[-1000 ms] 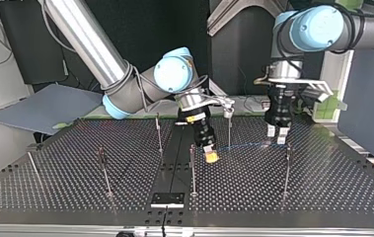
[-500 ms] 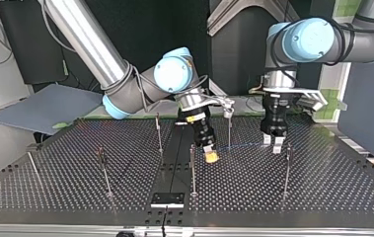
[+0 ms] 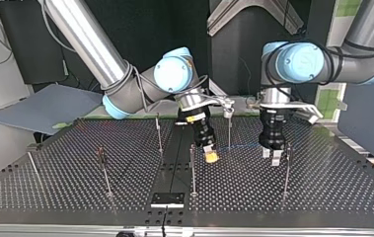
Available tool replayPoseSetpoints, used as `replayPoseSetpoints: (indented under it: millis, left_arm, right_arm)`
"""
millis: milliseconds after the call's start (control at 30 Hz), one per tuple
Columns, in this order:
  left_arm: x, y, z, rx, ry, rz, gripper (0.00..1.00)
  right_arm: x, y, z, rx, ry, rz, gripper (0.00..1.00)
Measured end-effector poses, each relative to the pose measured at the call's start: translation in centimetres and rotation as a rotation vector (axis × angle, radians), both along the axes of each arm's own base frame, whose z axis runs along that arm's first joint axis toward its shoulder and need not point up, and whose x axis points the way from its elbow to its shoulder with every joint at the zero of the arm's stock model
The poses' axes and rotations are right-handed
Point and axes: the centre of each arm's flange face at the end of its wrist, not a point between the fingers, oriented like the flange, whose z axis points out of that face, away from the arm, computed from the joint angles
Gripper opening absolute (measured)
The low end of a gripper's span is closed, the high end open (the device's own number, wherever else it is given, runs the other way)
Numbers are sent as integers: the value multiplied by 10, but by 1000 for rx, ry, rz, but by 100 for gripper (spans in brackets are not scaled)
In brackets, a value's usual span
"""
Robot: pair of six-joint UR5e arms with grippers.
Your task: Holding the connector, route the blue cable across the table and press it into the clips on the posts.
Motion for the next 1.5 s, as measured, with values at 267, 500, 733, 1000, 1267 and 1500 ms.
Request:
replayPoseSetpoints:
  millis: [267,500,733,1000,1267,1500]
  left_arm:
    - [2,2,-1,-12,1,2,42]
    - [1,4,-2,-31,2,22,0]
    - [0,5,-4,-41,12,41,0]
    - [-8,6,-21,-41,46,63,0]
    - [-24,1,-49,-30,103,55,0]
    - [-32,-5,-64,-27,126,41,0]
  right_arm:
    - [0,0,0,0,0,-1,0]
    - [0,0,0,0,0,-1,0]
    - [0,0,-1,3,4,-1,0]
    - [0,3,-5,16,15,-8,0]
    - [-2,6,-16,36,35,-17,0]
    - [-6,9,-32,58,61,-20,0]
